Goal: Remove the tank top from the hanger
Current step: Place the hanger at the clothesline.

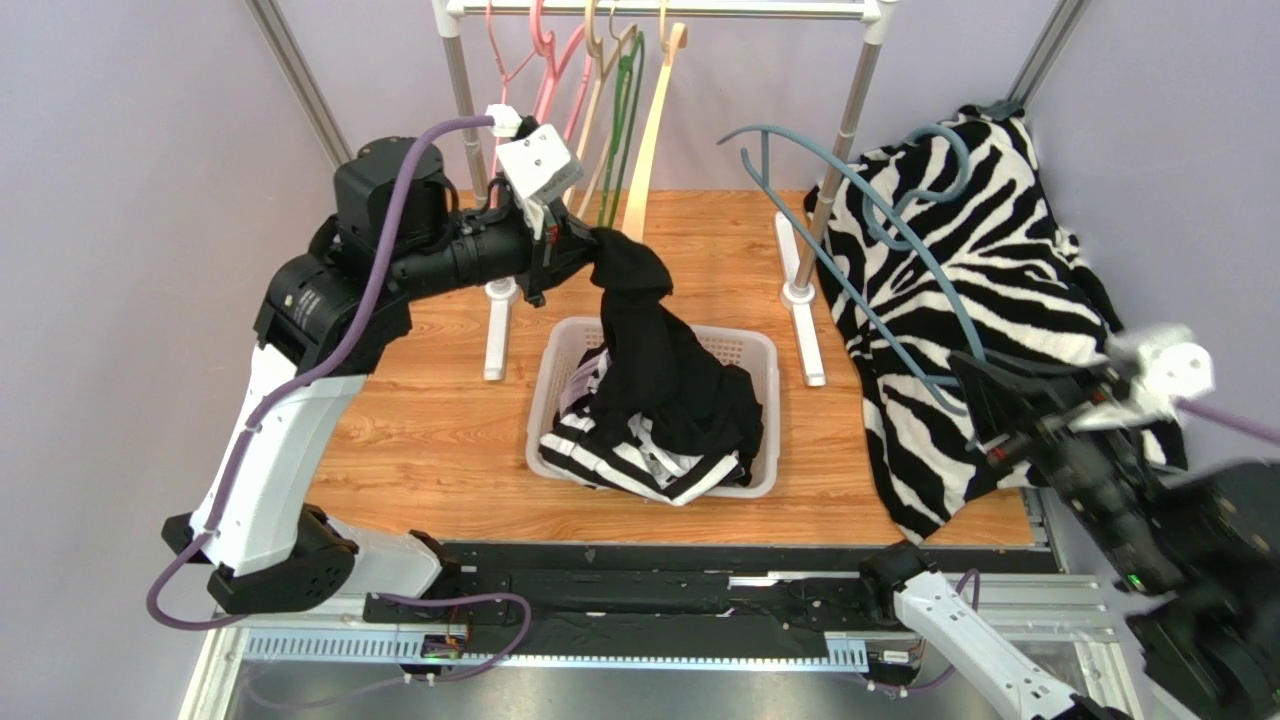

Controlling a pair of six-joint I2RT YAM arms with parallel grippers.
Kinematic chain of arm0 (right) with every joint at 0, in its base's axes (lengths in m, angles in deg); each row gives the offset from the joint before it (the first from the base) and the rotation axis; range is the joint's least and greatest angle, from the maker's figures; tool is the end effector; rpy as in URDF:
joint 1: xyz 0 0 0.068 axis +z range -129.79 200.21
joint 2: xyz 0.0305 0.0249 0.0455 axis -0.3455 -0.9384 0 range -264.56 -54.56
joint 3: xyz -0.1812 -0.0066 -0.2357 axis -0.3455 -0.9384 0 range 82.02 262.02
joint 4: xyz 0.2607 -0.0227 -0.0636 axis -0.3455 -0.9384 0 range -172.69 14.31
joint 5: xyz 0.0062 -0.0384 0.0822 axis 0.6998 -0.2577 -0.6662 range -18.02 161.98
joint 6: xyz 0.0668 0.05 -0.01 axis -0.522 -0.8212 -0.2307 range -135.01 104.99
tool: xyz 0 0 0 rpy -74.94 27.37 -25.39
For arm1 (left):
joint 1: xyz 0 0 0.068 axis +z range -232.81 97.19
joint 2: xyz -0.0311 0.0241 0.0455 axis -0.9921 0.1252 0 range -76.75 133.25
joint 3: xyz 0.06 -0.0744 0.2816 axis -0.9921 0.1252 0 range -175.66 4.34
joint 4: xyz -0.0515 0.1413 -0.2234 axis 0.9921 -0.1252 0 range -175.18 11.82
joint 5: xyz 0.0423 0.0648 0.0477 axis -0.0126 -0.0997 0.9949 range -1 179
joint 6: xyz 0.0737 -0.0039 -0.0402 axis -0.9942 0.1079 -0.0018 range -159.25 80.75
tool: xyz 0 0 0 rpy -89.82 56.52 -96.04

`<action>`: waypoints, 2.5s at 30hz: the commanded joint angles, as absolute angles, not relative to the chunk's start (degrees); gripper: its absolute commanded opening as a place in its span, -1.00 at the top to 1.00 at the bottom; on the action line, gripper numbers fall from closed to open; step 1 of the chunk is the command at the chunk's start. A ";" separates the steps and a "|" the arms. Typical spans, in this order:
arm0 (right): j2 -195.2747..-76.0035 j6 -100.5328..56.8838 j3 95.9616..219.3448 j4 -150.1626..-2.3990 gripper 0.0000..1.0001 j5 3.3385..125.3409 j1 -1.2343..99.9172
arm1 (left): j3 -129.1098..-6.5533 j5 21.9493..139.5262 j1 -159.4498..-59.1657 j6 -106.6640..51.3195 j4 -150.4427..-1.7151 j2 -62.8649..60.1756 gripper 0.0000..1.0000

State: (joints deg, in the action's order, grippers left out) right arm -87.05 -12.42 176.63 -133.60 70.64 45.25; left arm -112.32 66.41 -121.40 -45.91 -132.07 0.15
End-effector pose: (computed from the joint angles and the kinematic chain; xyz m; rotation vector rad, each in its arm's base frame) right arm -0.0110 -0.0033 0.5318 -0.3781 1.4581 0.3327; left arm 0.1766 -0.1772 0.5687 0.9726 1.5889 -0.7480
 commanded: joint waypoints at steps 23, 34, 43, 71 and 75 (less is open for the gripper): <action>-110.80 -12.37 183.18 -121.83 1.00 83.32 45.26 | -60.10 83.63 -127.98 -60.69 -123.54 -0.90 0.19; -120.91 -10.71 188.27 -117.70 1.00 85.07 45.35 | -45.67 85.32 -127.46 -63.16 -110.44 -1.51 -0.98; -128.64 -7.45 195.92 -116.56 1.00 85.96 45.26 | -57.17 88.29 -127.54 -58.50 -121.15 -10.29 -0.98; -130.07 -14.04 180.56 -111.20 1.00 83.94 45.00 | -80.74 84.95 -124.91 -67.29 -142.00 -28.15 -0.97; -126.64 -16.22 173.79 -109.18 0.74 82.27 45.00 | -79.69 86.19 -123.60 -67.38 -140.94 -29.46 -0.97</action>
